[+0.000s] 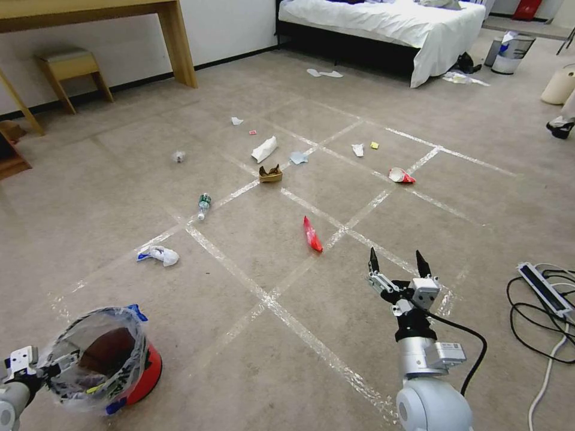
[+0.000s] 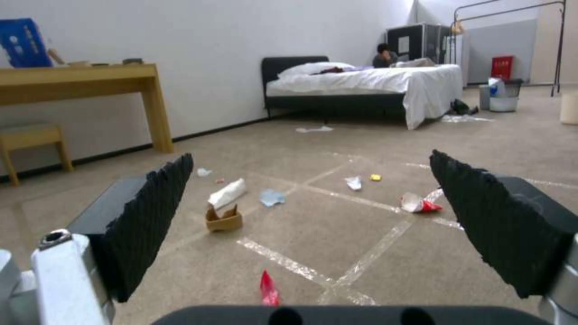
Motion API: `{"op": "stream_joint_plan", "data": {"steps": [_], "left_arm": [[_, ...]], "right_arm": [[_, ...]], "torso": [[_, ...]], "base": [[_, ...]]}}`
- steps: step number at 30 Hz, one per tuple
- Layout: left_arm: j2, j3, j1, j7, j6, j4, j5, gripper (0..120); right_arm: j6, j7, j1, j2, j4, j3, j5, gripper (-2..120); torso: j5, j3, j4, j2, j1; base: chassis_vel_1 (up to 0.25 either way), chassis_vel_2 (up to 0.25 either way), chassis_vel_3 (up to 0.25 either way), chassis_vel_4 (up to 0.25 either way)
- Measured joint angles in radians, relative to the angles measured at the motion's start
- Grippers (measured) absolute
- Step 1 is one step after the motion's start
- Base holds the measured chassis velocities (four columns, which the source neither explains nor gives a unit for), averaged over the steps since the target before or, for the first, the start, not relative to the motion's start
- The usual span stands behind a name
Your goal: Pick up the trash bin and place the garbage on the floor into it.
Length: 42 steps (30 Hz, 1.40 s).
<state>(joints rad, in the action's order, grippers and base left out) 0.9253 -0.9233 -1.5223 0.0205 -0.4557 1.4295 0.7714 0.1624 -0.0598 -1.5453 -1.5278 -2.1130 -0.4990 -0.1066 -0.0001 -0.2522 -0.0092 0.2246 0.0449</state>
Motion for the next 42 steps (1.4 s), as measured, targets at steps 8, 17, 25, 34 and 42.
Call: {"op": "stream_joint_plan", "data": {"steps": [8,17,25,34,42], "left_arm": [[-0.004,0.003,0.004,0.02,0.005,-0.023,-0.009,81],[-0.011,0.006,0.002,0.044,0.016,-0.04,-0.028,50],[-0.013,0.01,-0.008,0.054,0.013,-0.019,-0.041,22],[-0.003,0.007,-0.008,0.063,0.008,0.002,-0.047,4],[0.063,-0.047,-0.041,0.038,0.006,0.118,-0.025,1]], "right_arm": [[0.004,-0.002,-0.002,0.0,0.0,0.0,-0.001,100],[0.006,-0.003,-0.002,-0.001,0.0,0.0,0.0,100],[0.011,-0.004,-0.002,-0.001,0.004,0.0,0.0,100],[0.016,-0.008,-0.003,0.003,0.004,-0.003,-0.002,100],[0.01,-0.013,0.002,0.015,-0.005,-0.002,-0.012,100]], "torso": [[0.0001,0.0,0.0,0.0,0.0],[0.0003,0.0,0.0,0.0,0.0],[-0.0001,0.0,0.0,0.0,0.0],[0.0007,0.0,0.0004,0.0,0.0],[-0.0016,0.0,-0.0006,0.0,0.0]], "base": [[0.0,0.0,0.0,0.0],[0.0,0.0,0.0,0.0],[0.0,0.0,0.0,0.0],[0.0,0.0,0.0,0.0],[0.0,0.0,0.0,0.0]]}}
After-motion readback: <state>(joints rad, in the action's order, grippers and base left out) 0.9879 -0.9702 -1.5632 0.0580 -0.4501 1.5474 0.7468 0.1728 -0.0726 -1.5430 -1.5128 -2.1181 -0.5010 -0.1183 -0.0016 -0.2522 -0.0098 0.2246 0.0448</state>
